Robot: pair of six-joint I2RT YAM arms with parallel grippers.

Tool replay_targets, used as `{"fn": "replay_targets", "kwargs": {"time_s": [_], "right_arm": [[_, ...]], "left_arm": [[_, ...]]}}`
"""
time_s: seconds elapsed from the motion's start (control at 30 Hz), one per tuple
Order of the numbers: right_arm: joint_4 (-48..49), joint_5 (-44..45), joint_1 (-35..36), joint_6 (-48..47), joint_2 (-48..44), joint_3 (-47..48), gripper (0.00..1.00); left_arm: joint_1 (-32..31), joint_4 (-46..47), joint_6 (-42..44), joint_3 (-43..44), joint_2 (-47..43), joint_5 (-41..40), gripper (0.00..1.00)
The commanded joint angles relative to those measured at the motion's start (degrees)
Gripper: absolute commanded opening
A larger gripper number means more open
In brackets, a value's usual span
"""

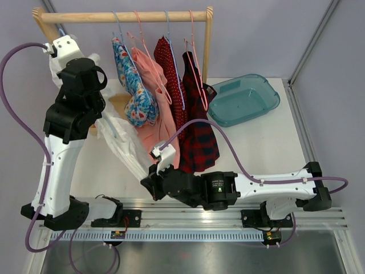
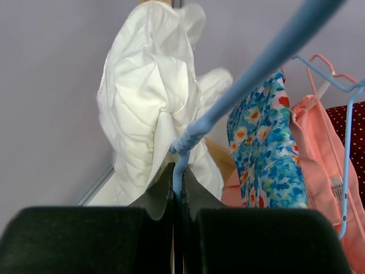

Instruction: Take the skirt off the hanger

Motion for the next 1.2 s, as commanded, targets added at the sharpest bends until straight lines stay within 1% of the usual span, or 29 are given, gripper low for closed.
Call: {"fn": "replay_targets", "kwargs": {"time_s": [0.0, 0.03, 0.07, 0.1, 0.17, 0.2, 0.27, 0.33, 0.43, 0.5, 0.53, 0.57, 0.63, 0.67, 0.7, 0.73, 0.77, 0.8, 0.83, 0.87, 0.9, 0.93, 0.97, 1.03, 1.07, 1.13, 1.17], "right_arm": [[-7.1, -1.9, 2.7, 0.4, 1.8, 0.8, 0.00], [-7.6, -1.0, 2.7, -0.4, 3.2, 3.3, 0.00], [-8.8, 1.8, 2.6, -2.0, 4.0, 4.9, 0.00], [-9.5, 3.4, 2.5, -3.0, 5.9, 8.4, 0.00], [-10.3, 5.5, 1.3, -6.2, 7.7, 11.7, 0.00], [-10.3, 5.3, 0.6, -7.0, 9.6, 14.6, 0.00], [-10.4, 3.1, -1.6, -8.4, 11.4, 17.1, 0.00], [-10.4, 2.7, -2.3, -9.0, 13.9, 19.5, 0.00], [-9.1, 2.0, -4.0, -10.0, 16.4, 20.8, 0.00], [-9.0, 0.5, -6.6, -9.6, 17.8, 21.7, 0.00], [-9.0, -0.1, -7.5, -9.5, 18.2, 22.2, 0.00], [-8.4, -1.2, -8.4, -9.7, 18.6, 22.5, 0.00], [-8.1, -1.7, -11.0, -11.2, 19.4, 24.5, 0.00], [-8.2, -1.7, -12.0, -11.9, 19.9, 25.8, 0.00], [-8.5, -1.6, -12.9, -12.5, 20.9, 29.2, 0.00], [-9.7, -2.0, -14.9, -13.7, 21.6, 31.5, 0.00], [-10.5, -2.4, -15.8, -14.5, 22.4, 34.0, 0.00], [-11.5, -2.5, -16.7, -15.2, 24.3, 39.6, 0.00], [-13.9, -2.5, -18.1, -16.6, 25.2, 42.6, 0.00], [-15.0, -2.4, -18.8, -17.4, 26.2, 45.4, 0.00], [-15.8, -2.4, -19.3, -18.1, 27.8, 50.0, 0.00], [-17.0, -2.3, -19.9, -18.9, 28.4, 51.6, 0.00], [-17.5, -2.2, -21.1, -19.1, 28.8, 52.8, 0.00], [-17.7, -2.8, -22.3, -18.9, 28.8, 53.0, 0.00], [-17.5, -2.8, -23.2, -18.7, 28.4, 52.2, 0.00], [-16.2, -2.9, -24.2, -17.4, 26.6, 47.9, 0.00], [-15.7, -3.1, -24.7, -16.7, 25.7, 45.8, 0.00]], "left_arm": [[1.5, 6.0, -1.7, 2.5, -1.4, 2.2, 0.00], [1.5, 5.1, -2.4, 1.5, -2.0, 3.8, 0.00], [1.4, 3.9, -3.0, 0.9, -3.1, 5.1, 0.00], [1.2, 1.6, -4.8, 0.2, -3.8, 7.8, 0.00], [1.1, 0.0, -8.1, -2.9, -6.8, 12.3, 0.00], [1.2, 0.3, -8.8, -4.6, -8.1, 14.4, 0.00], [1.1, 2.0, -9.8, -7.9, -10.9, 18.5, 0.00], [1.2, 1.5, -10.8, -7.7, -13.3, 18.8, 0.00], [1.2, -1.9, -10.8, -2.7, -13.2, 20.3, 0.00], [1.2, -4.7, -11.4, -0.6, -13.1, 25.3, 0.00], [1.2, -5.3, -11.5, -0.9, -13.7, 27.4, 0.00], [1.2, -6.6, -12.3, -1.5, -14.2, 32.1, 0.00], [1.2, -7.3, -12.5, -5.6, -16.5, 36.6, 0.00], [1.2, -7.9, -12.0, -7.9, -17.4, 40.1, 0.00], [1.2, -8.2, -11.8, -10.3, -18.7, 41.0, 0.00], [1.1, -8.5, -11.7, -16.2, -20.2, 41.4, 0.00], [1.2, -8.7, -11.6, -19.2, -23.3, 42.5, 0.00], [1.1, -9.1, -12.0, -21.7, -25.0, 43.3, 0.00], [1.2, -9.5, -12.4, -26.5, -27.9, 44.4, 0.00], [1.2, -9.7, -13.2, -28.3, -29.5, 48.2, 0.00], [1.1, -9.7, -13.6, -30.2, -30.8, 50.3, 0.00], [1.2, -9.6, -13.7, -32.6, -31.8, 52.8, 0.00], [1.1, -10.1, -13.9, -33.3, -33.7, 56.4, 0.00], [1.2, -11.9, -14.3, -33.9, -34.7, 57.8, 0.00], [1.1, -14.3, -14.7, -34.5, -34.8, 58.1, 0.00], [1.2, -17.1, -15.1, -34.9, -34.9, 58.5, 0.00], [1.2, -19.3, -15.1, -35.6, -35.0, 60.1, 0.00]]}}
